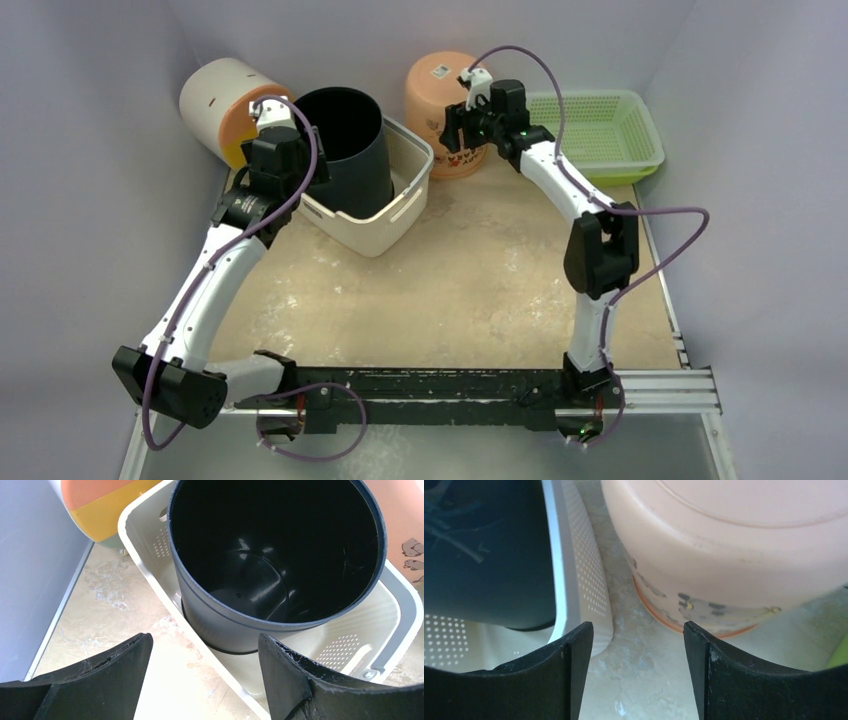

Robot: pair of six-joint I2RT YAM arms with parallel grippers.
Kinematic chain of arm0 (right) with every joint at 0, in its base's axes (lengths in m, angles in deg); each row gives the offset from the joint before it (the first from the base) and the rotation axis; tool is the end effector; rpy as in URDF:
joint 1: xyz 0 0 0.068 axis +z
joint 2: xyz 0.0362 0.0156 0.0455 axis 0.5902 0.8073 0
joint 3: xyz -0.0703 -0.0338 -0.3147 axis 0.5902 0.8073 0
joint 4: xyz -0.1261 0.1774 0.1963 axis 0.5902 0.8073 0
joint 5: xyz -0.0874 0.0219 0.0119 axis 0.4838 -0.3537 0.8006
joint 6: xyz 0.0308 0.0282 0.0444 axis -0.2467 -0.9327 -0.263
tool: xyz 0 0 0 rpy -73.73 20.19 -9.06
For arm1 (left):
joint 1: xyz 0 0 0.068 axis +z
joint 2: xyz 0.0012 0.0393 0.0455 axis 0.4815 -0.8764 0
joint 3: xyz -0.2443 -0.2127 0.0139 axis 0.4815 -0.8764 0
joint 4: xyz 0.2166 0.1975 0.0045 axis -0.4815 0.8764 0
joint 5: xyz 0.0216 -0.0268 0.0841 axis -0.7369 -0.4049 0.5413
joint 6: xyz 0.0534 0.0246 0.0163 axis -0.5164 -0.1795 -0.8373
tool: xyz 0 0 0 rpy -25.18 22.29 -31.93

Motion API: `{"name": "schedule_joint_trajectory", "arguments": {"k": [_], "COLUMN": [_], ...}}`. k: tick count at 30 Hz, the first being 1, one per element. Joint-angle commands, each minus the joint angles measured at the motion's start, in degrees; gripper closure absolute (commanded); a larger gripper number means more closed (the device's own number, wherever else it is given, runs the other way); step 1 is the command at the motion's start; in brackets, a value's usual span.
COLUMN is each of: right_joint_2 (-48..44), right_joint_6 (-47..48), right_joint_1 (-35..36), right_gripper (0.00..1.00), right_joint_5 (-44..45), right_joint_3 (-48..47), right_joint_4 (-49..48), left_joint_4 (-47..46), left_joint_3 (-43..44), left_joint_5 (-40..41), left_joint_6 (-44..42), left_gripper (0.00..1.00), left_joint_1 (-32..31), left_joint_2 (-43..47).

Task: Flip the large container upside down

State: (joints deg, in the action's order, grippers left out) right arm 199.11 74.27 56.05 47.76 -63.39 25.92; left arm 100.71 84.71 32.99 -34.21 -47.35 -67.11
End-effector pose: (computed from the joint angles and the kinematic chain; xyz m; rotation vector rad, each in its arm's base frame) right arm 0.5170 0.2005 0.3652 -0.4769 1.8550 0.5356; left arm 0.2748 -0.0699 0.4510 -0.3239 1.9408 0.0521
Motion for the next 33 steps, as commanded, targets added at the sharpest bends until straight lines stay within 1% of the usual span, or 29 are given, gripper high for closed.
{"name": "schedule_joint_trajectory", "arguments": {"k": [1,3,6,8,10,12,14,18,26,29,33], "right_joint_2": [-10.9,-14.9,-19.8,-20.3,-19.6,-18.1,-15.6,-9.2,0.2,1.7,3.4], "right_joint_6": [2.2,1.9,0.4,-1.5,-2.8,-2.9,-1.5,-0.3,0.4,0.2,0.2], "right_joint_1": [0.1,0.0,-1.1,-3.7,-6.8,-9.1,-9.9,-11.4,-13.4,-13.7,-14.5], "right_gripper": [0.3,0.3,0.3,0.3,0.31,0.32,0.33,0.33,0.33,0.34,0.33], "right_joint_5": [0.5,3.5,10.9,14.0,15.1,15.4,17.1,19.2,18.6,20.3,20.3], "right_joint_3": [2.2,5.1,8.8,9.0,9.1,8.6,6.9,1.2,-5.9,-6.2,-6.4], "right_joint_4": [3.9,5.3,6.6,9.4,11.4,12.8,14.6,17.3,16.6,15.7,14.6], "left_joint_4": [-3.0,-3.3,-3.7,-4.0,-4.4,-4.5,-4.3,-3.9,-2.3,-2.2,-2.3], "left_joint_3": [1.1,1.2,1.4,1.5,1.6,1.6,1.5,1.2,0.7,0.3,-0.2], "left_joint_5": [-0.4,-0.5,-0.6,-0.9,-1.2,-1.3,-1.3,-1.1,-0.7,-0.2,0.3], "left_joint_6": [-0.6,-0.9,-1.1,-1.1,-1.0,-1.0,-1.1,-1.4,-2.0,-2.2,-2.3], "left_gripper": [0.23,0.23,0.23,0.23,0.23,0.23,0.23,0.23,0.23,0.23,0.22], "left_joint_1": [-0.3,-0.4,-0.3,-0.3,-0.3,-0.4,-0.3,-0.3,-0.3,-0.3,-0.3], "left_joint_2": [0.0,-0.2,-0.2,-0.3,-0.3,-0.4,-0.3,-0.2,-0.7,-0.6,-0.6]}}
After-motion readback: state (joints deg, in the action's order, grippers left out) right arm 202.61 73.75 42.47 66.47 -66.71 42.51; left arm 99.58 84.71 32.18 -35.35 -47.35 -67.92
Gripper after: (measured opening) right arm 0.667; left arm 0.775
